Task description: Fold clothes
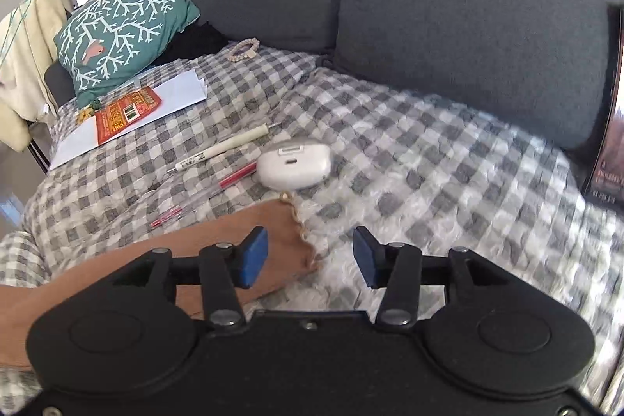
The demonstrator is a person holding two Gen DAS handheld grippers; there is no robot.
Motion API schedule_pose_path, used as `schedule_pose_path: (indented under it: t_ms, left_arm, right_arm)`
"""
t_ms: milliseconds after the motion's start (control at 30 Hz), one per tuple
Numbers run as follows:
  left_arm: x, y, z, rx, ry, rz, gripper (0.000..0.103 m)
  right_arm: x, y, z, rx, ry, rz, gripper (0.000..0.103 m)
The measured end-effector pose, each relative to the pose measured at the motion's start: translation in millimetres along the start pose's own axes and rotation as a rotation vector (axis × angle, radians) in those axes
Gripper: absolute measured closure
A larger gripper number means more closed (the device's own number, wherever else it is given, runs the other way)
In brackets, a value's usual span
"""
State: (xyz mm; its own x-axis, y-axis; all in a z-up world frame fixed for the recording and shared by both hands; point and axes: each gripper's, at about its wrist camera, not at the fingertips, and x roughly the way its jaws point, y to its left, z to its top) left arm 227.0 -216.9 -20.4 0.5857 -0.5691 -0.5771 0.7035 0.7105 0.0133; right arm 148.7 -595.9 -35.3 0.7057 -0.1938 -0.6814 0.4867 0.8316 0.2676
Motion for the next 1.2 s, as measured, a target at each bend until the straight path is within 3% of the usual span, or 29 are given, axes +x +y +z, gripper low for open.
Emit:
schedule_pose_path:
  t_ms: [67,100,133,167,233,267,367,400,433,500,633,833,1100,1200]
  left_arm:
    - [3.4,-10.2,-6.8,-0.004,0.032,-0.092,0.061]
    - [5.4,-15.6,-10.8,-0.006,0.049,-0.139,0.061]
    - [8.3,-19.3,-14.9,-0.011,0.067,-0.166,0.061]
    - [12.3,-21.3,-19.2,-0.021,0.084,-0.169,0.061]
    - [20.2,-23.9,-28.0,-0.043,0.108,-0.173,0.061]
    - [22.9,-23.8,-31.5,-0.055,0.098,-0.172,0.060]
    - [19.8,-24.4,-27.8,-0.104,0.096,-0.156,0.057]
    - [15.4,-24.0,-24.7,-0.125,0.098,-0.146,0.051]
    - [8.7,-23.7,-22.2,-0.143,0.100,-0.135,0.046]
    - [-12.7,-24.3,-20.1,-0.182,0.097,-0.096,0.034]
    - [-67.1,-24.6,-31.4,-0.219,0.101,0.011,0.024]
    - [-155.9,5.8,-75.3,-0.204,0.143,0.195,0.023]
    - [-276.2,124.3,-148.2,-0.418,0.181,0.540,0.022]
    - [-308.1,156.6,-171.5,-0.470,0.188,0.612,0.022]
  right_arm:
    - [7.4,1.3,-7.0,0.032,0.011,0.015,0.054]
    - [8.7,4.1,-9.9,0.020,-0.002,-0.012,0.068]
    - [9.6,7.0,-12.6,0.006,-0.018,-0.042,0.090]
    - [10.5,9.9,-15.3,-0.009,-0.033,-0.072,0.093]
    - [4.6,6.1,-18.1,0.038,-0.083,-0.098,0.095]
    - [10.3,3.9,-21.6,0.060,-0.068,-0.150,0.095]
    - [12.6,22.1,-25.8,-0.029,-0.071,-0.216,0.094]
    - [8.2,26.5,-25.1,-0.034,-0.068,-0.216,0.091]
    - [3.4,30.3,-24.2,-0.034,-0.064,-0.214,0.079]
    - [-18.0,40.9,-25.7,-0.054,-0.076,-0.193,0.056]
    - [-49.8,60.4,-33.4,-0.103,-0.064,-0.155,0.046]
    - [-94.8,110.9,-56.1,-0.166,-0.028,-0.073,0.037]
    - [-138.1,196.7,-98.7,-0.267,0.010,0.073,0.036]
    - [-148.4,232.4,-116.1,-0.294,0.021,0.125,0.036]
